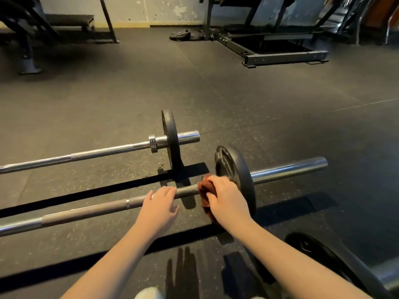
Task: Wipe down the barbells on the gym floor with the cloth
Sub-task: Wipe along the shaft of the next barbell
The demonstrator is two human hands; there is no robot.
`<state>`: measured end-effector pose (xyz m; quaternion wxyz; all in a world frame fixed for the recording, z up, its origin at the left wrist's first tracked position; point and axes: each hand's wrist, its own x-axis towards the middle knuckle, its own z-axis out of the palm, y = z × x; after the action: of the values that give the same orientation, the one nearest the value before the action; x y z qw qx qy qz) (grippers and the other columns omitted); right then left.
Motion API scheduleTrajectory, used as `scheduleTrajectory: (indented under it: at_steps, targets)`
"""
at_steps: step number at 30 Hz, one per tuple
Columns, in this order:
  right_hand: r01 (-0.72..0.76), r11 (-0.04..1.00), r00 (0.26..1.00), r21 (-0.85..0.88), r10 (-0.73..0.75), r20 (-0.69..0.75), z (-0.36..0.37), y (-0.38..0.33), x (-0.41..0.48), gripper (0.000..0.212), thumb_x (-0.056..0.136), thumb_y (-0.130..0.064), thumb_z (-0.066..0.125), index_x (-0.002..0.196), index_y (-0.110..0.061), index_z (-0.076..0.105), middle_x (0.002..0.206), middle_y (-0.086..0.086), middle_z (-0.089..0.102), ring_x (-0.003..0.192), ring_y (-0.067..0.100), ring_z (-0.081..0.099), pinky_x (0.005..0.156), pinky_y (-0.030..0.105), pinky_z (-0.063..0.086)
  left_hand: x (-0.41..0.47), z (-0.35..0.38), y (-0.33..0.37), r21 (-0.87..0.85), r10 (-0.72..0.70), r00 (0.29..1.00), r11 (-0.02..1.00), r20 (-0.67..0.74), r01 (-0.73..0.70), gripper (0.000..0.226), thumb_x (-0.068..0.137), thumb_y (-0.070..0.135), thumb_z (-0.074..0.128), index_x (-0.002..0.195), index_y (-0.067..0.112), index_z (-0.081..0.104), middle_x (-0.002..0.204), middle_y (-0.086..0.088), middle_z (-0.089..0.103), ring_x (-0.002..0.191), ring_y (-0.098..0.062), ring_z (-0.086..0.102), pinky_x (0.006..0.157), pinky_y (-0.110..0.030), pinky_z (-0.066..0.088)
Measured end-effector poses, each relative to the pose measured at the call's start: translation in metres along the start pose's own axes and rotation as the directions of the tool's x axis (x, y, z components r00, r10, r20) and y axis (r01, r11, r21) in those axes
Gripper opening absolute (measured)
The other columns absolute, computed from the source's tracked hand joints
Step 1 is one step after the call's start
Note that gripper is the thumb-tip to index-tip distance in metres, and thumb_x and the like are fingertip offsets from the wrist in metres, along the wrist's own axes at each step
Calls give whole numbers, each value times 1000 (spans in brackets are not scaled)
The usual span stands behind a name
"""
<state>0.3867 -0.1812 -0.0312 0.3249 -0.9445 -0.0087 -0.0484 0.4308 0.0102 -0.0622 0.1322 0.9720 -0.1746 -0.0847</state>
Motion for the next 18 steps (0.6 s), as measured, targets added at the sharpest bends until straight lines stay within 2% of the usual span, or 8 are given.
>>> scheduleTrajectory:
  at_steps: [5,6,8,10,12,14,16,18]
  targets:
    - [49,974,990,-220,-77,-121,33,13,26,42,96,-25,56,137,-21,48,139,0,49,131,18,42,110,32,36,35,16,-2,63,-1,999,998,38,-2,58,97,34,48,150,21,26,154,4,31,143,-14,24,120,-40,10]
    - [41,965,991,-259,-72,-111,42,18,30,46,95,-23,59,139,-20,46,144,3,46,136,22,39,114,36,33,41,17,-2,77,8,999,997,44,-12,58,98,35,48,150,21,26,154,4,31,143,-14,23,120,-41,10]
    - [31,932,999,-362,-43,-24,60,31,34,58,92,-21,62,145,-18,40,155,9,34,146,29,24,119,43,17,54,18,-1,118,24,997,993,68,-32,56,98,37,48,148,22,28,152,4,35,143,-15,24,120,-43,8]
    - [58,886,998,-461,-50,30,76,43,36,62,89,-24,66,145,-18,40,156,12,30,147,32,21,115,46,11,67,19,-1,156,38,993,986,116,-56,47,98,38,48,141,24,39,144,4,45,140,-16,30,119,-44,6]
    - [83,859,996,-505,-88,15,78,49,43,56,86,-33,67,138,-19,49,150,12,40,142,33,33,112,46,20,76,24,2,169,42,989,983,141,-66,35,97,38,49,129,26,50,133,5,55,133,-15,40,119,-44,8]
    - [81,867,996,-492,-84,16,72,48,61,41,91,-38,60,128,-21,55,137,7,52,131,27,46,110,41,34,81,27,3,166,39,991,984,124,-59,26,96,38,50,119,28,56,122,6,60,125,-14,47,118,-42,10]
    - [-11,927,995,-374,46,86,60,43,96,30,98,-38,46,121,-21,55,121,3,58,113,20,52,96,34,45,83,29,1,189,60,992,979,108,-80,23,95,41,51,113,29,58,116,8,63,120,-13,50,116,-40,10]
    - [-114,929,954,-351,202,224,51,38,131,31,102,-35,37,120,-17,55,115,6,60,102,21,55,85,34,47,84,29,-1,210,82,991,972,105,-103,26,94,44,51,114,29,59,114,8,64,118,-13,51,116,-39,9]
